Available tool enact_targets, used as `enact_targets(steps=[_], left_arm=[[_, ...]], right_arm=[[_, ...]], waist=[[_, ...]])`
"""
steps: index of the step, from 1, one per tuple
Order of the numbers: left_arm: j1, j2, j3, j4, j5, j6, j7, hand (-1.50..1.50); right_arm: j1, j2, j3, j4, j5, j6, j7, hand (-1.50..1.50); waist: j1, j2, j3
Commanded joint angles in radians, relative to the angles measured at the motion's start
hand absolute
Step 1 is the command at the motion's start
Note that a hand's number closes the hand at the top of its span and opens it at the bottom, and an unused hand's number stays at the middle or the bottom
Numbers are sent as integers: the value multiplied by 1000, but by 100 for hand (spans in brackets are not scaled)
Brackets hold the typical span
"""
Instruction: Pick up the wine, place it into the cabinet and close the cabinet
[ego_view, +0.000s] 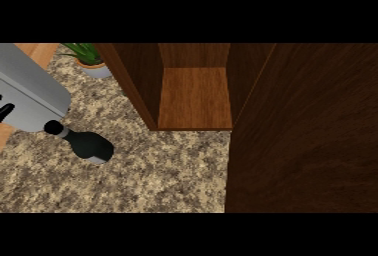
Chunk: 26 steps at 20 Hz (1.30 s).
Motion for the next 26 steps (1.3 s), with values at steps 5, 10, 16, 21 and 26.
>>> enact_targets(steps=[5,10,16,21,26], left_arm=[[-43,-73,-69,119,-148,-59,-62,-150],[10,-80,-43,230,-202,-196,-147,-150],[-95,-101,-5,409,-369,-185,-302,-150],[-41,-130,-23,425,-413,-215,-356,-150],[-128,-126,-35,586,-504,-241,-456,-150]], right_arm=[[14,-20,-46,-181,-101,-8,114,-150],[18,37,37,-124,-1,-18,54,-150],[6,-29,-85,-157,-103,15,106,-150],[21,-6,-60,-203,-109,1,126,-150],[-13,15,11,-206,-24,-29,159,-150]], waist=[[-2,-1,0],[6,0,0],[-5,1,0],[-2,-2,0],[-2,0,-1]])
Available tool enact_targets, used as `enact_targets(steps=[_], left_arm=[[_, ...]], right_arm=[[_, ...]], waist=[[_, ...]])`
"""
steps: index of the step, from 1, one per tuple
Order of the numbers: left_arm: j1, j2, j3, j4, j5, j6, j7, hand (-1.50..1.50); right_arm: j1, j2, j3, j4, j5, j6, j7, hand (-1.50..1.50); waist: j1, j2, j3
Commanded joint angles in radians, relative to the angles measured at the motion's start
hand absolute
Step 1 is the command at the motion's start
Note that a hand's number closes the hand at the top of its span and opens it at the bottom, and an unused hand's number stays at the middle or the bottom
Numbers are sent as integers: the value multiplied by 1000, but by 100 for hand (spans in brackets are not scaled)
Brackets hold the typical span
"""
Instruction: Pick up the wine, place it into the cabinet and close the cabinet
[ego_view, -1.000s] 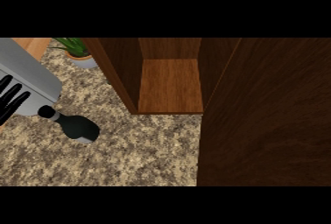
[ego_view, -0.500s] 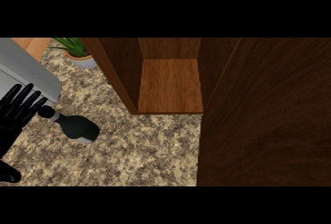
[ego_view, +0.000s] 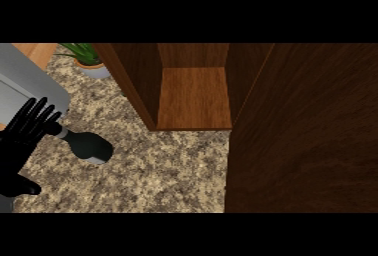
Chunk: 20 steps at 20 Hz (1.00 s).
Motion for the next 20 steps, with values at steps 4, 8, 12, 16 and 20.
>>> enact_targets(steps=[4,8,12,16,20], left_arm=[[-23,19,-9,137,-96,-60,-118,-150],[-49,3,-31,245,-216,-75,-267,-150],[-114,41,-28,354,-204,-114,-272,-150],[-135,27,-38,382,-241,-74,-309,-150],[-172,4,-63,450,-303,-52,-400,-150]], right_arm=[[-34,17,-37,-103,-56,-35,64,-150],[-30,-28,-101,-142,-124,-4,114,-150],[15,21,-54,-87,-79,15,18,-150],[20,33,8,-177,-25,-11,90,-150],[23,-7,-67,-175,-108,22,98,-150]], waist=[[9,0,0],[0,1,-1],[2,2,0],[1,0,0],[-6,1,0]])
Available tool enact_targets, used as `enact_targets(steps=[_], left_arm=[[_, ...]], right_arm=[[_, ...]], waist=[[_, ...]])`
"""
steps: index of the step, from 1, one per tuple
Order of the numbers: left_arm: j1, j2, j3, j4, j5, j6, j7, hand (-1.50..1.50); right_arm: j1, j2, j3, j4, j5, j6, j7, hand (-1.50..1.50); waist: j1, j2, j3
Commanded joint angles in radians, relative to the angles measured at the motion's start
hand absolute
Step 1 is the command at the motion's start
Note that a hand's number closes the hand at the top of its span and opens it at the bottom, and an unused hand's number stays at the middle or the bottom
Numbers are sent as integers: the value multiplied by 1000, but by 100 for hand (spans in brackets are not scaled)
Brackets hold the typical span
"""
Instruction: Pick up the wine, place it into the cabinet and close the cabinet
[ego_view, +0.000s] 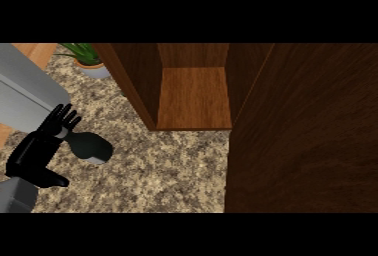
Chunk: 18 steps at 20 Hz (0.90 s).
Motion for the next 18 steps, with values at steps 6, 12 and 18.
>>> enact_targets(steps=[6,12,18], left_arm=[[-56,34,-25,170,-74,-39,-145,-150],[-61,24,-58,236,-129,-4,-248,-150],[-116,8,-84,306,-139,5,-249,-150]], right_arm=[[-1,11,17,-175,-45,-43,100,-150],[100,13,14,-185,-62,9,44,-150],[-25,10,5,-139,-59,-30,100,-150]], waist=[[1,0,0],[-3,0,0],[2,0,0]])
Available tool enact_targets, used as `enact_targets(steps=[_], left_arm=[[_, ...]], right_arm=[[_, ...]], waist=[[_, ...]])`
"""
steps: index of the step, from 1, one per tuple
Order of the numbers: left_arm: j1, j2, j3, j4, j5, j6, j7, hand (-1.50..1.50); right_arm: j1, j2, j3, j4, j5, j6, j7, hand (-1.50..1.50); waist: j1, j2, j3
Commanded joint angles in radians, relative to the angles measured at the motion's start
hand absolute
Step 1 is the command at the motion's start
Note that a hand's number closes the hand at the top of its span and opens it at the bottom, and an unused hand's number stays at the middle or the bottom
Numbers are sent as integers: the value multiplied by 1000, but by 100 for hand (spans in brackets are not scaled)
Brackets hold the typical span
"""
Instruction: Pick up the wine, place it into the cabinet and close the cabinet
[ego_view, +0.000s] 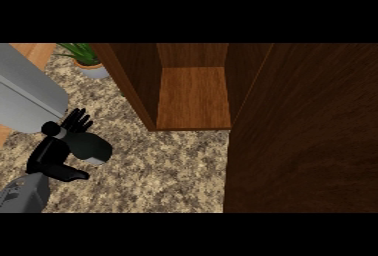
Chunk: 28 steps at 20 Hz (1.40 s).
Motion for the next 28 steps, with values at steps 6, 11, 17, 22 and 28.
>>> enact_targets(steps=[6,11,17,22,28], left_arm=[[-62,-19,-19,122,-10,-62,-115,-150],[-20,-41,-37,139,-15,-70,-179,-150],[-64,-55,-67,136,13,-175,-124,150],[21,-14,-145,61,-73,-161,-263,150],[124,-90,-49,-76,6,220,-223,150]], right_arm=[[27,-24,-40,-157,-109,9,82,-150],[57,43,29,-148,-27,-15,23,-150],[21,-11,-49,-118,-93,10,47,-150],[45,22,5,-123,-58,2,28,-150],[75,13,-28,-75,-38,22,-29,-150]], waist=[[-10,1,0],[-5,0,-1],[-7,0,0],[1,-1,0],[28,-10,4]])
